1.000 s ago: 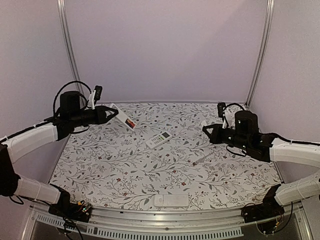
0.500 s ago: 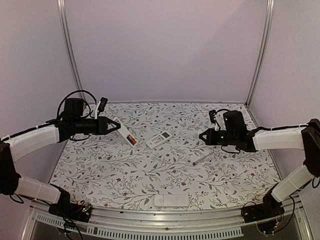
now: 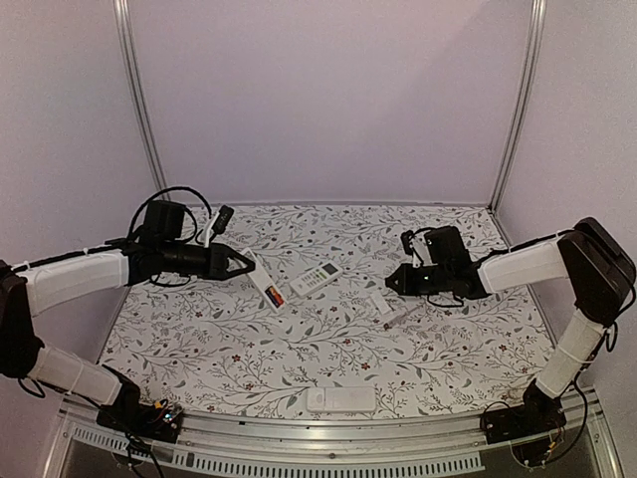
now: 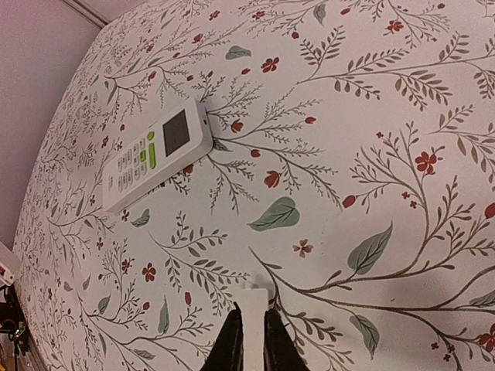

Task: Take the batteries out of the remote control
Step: Place the battery cover at the center of the board, then place the remote control without the battery cover at the center of the board.

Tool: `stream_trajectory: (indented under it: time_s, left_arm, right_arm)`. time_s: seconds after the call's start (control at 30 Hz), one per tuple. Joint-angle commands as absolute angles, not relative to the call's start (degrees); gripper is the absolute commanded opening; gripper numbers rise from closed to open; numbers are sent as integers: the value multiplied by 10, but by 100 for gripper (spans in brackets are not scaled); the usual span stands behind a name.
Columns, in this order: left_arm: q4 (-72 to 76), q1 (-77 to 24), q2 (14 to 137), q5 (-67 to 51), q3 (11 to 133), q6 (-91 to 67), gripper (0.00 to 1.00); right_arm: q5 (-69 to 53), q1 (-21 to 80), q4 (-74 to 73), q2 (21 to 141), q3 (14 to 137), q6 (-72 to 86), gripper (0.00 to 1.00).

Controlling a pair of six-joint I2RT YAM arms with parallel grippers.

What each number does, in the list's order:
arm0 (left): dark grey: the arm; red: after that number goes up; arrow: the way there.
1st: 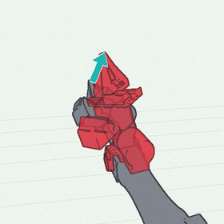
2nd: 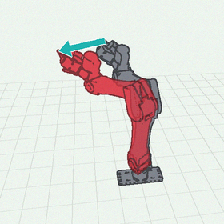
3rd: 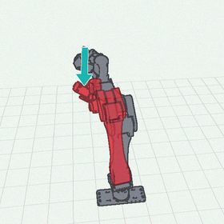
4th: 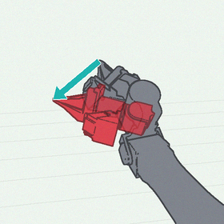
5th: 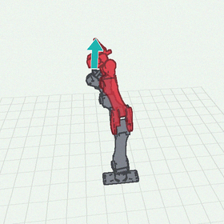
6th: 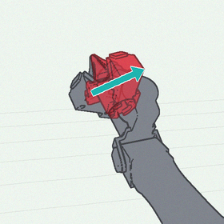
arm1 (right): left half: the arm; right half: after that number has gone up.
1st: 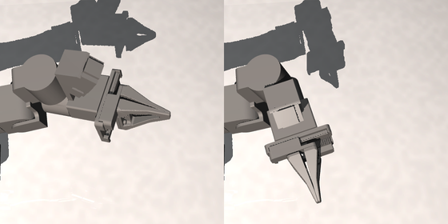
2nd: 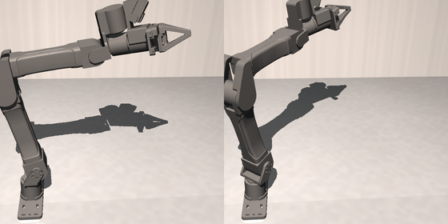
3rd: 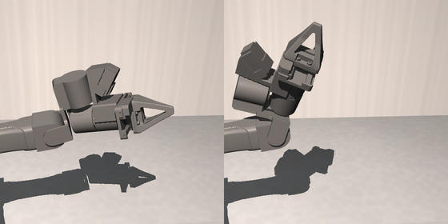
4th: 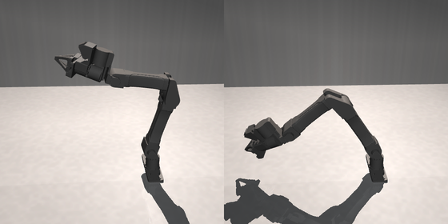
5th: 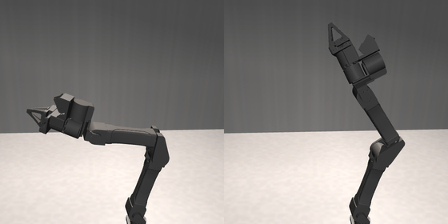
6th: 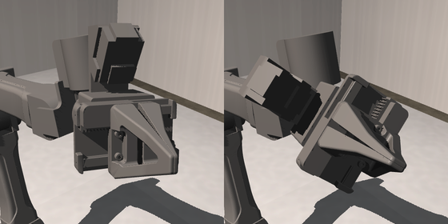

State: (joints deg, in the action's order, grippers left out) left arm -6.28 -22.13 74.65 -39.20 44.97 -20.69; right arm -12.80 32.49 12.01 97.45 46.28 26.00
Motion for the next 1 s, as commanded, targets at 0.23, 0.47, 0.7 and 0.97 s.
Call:
stream_trajectory:
  time_s: [0.23,0.47,0.7,0.97]
  left_arm:
    - [-64,-230,759,-409,469,-199,0]
    - [-65,-259,808,-417,472,-205,0]
    - [-64,-278,858,-428,480,-216,0]
    - [-73,-294,906,-427,490,-222,4]
  right_arm:
    - [-134,325,102,989,480,245,17]
    - [-121,345,61,909,457,238,34]
    - [-93,371,2,843,426,268,51]
    - [-74,432,-69,815,405,325,65]
